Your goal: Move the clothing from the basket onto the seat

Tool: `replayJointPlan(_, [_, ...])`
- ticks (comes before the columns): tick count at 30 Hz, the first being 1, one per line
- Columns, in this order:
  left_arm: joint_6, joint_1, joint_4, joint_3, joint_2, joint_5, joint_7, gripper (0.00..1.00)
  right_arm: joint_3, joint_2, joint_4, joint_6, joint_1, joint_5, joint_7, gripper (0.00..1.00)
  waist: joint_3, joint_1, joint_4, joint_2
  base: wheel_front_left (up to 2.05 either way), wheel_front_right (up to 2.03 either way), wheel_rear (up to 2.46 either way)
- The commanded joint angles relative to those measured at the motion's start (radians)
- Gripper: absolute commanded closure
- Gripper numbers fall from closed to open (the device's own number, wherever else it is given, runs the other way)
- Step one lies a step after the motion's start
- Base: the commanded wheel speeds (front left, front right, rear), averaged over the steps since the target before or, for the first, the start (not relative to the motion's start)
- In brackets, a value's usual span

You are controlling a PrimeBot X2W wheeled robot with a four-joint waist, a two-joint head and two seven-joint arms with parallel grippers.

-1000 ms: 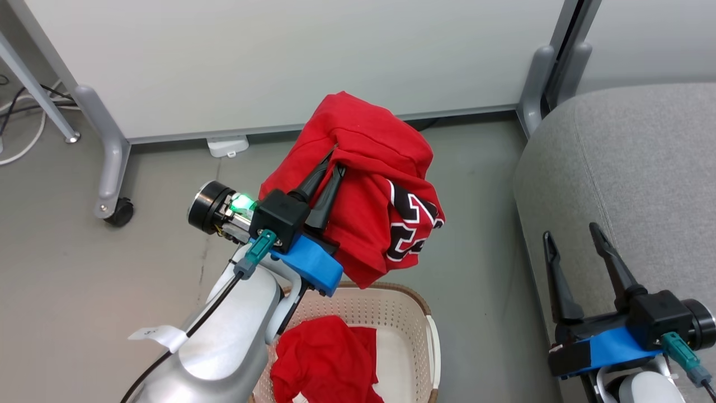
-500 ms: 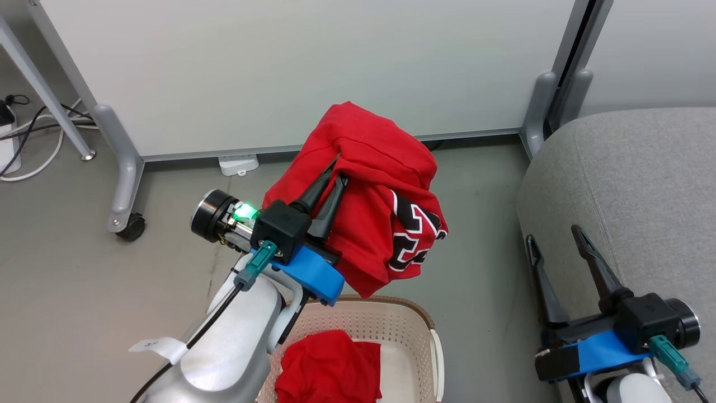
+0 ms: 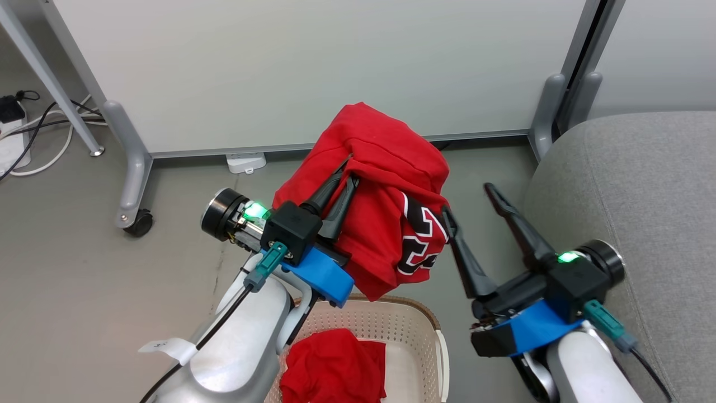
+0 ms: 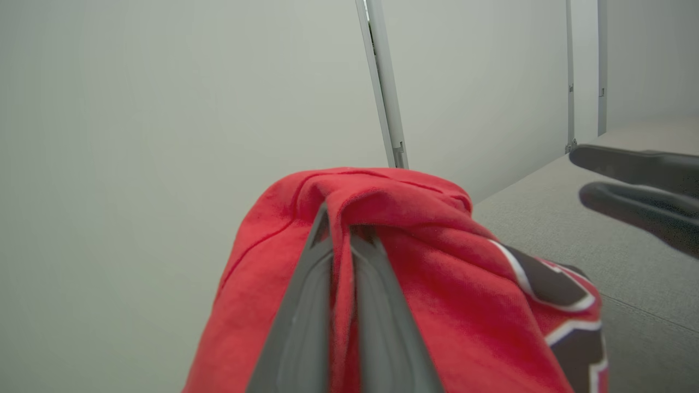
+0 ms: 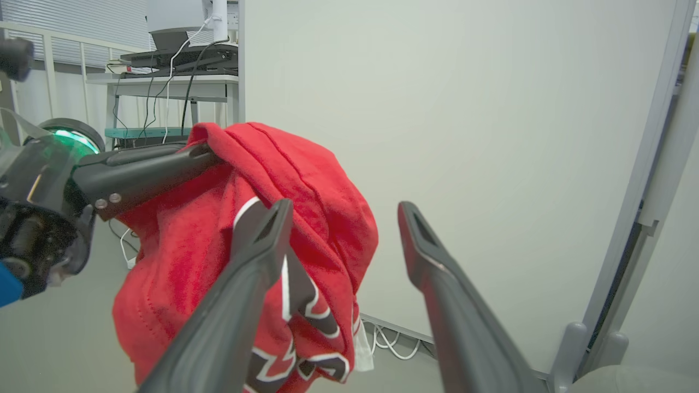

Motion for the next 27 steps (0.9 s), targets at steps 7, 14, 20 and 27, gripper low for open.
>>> replayJointPlan(7, [-0.010, -0.008, -0.008, 0.007, -0.014, 0.014, -0.005, 1.00, 0.101, -0.019, 0.096, 0.000, -0.097, 0.023, -0.003, 0.00, 0.015, 0.0000, 0.018, -0.0001, 0.00, 0.00, 0.00])
replayJointPlan(14, [-0.019, -0.026, -0.018, -0.003, -0.031, 0.026, -0.005, 1.00, 0.164, -0.013, 0.231, 0.000, -0.170, 0.035, -0.003, 0.00, 0.030, 0.0000, 0.039, -0.0001, 0.00, 0.00, 0.00])
replayJointPlan(20, [-0.025, -0.034, -0.024, -0.020, -0.042, 0.030, -0.005, 1.00, 0.185, -0.002, 0.334, 0.000, -0.220, 0.029, -0.003, 0.00, 0.039, 0.0000, 0.055, -0.0001, 0.00, 0.00, 0.00])
replayJointPlan(27, [-0.030, -0.033, -0.024, -0.025, -0.049, 0.034, -0.005, 1.00, 0.199, 0.012, 0.385, 0.000, -0.261, 0.056, -0.003, 1.00, 0.043, 0.0000, 0.061, -0.0001, 0.00, 0.00, 0.00])
